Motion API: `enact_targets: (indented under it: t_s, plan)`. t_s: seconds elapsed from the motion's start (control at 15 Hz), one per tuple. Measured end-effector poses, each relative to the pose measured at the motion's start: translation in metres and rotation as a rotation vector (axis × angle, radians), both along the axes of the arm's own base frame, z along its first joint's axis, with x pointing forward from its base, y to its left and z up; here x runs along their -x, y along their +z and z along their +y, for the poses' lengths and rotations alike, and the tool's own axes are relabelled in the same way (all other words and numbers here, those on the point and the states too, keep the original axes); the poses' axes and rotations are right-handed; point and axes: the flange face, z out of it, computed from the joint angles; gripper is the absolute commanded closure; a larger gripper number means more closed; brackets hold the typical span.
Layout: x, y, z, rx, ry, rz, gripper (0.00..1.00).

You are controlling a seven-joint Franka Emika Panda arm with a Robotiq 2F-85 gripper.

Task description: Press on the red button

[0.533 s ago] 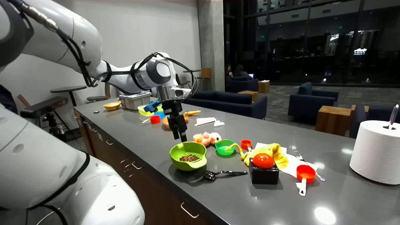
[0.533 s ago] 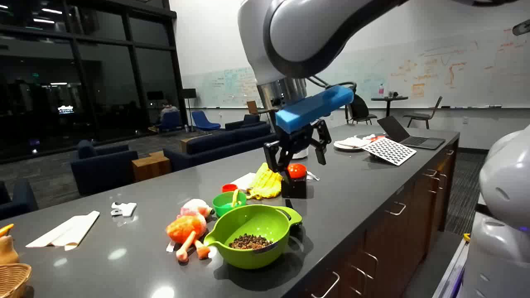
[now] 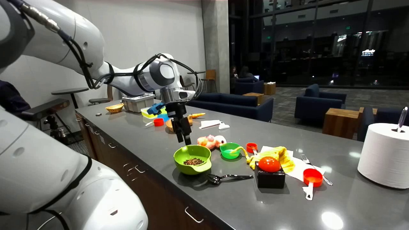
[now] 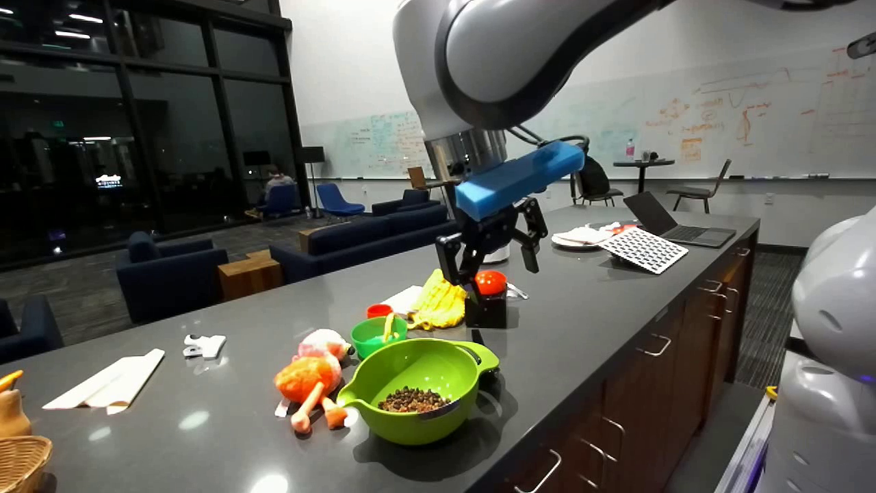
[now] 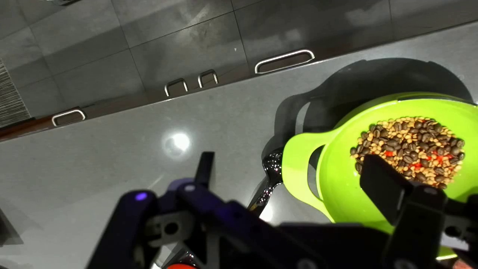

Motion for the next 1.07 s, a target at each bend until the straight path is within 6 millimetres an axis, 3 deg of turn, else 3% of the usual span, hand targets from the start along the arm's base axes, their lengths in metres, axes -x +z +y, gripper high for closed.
enact_targets:
  t_s: [0.67, 0.87, 1.07]
  plan:
    - [-0.003, 0.004, -0.005, -0.024, 0.007, -0.010, 0.00]
    - [-0.015, 0.013, -0.019, -0.084, 0.065, -0.035, 0.00]
    - [-0.029, 0.023, -0.046, -0.146, 0.150, -0.046, 0.00]
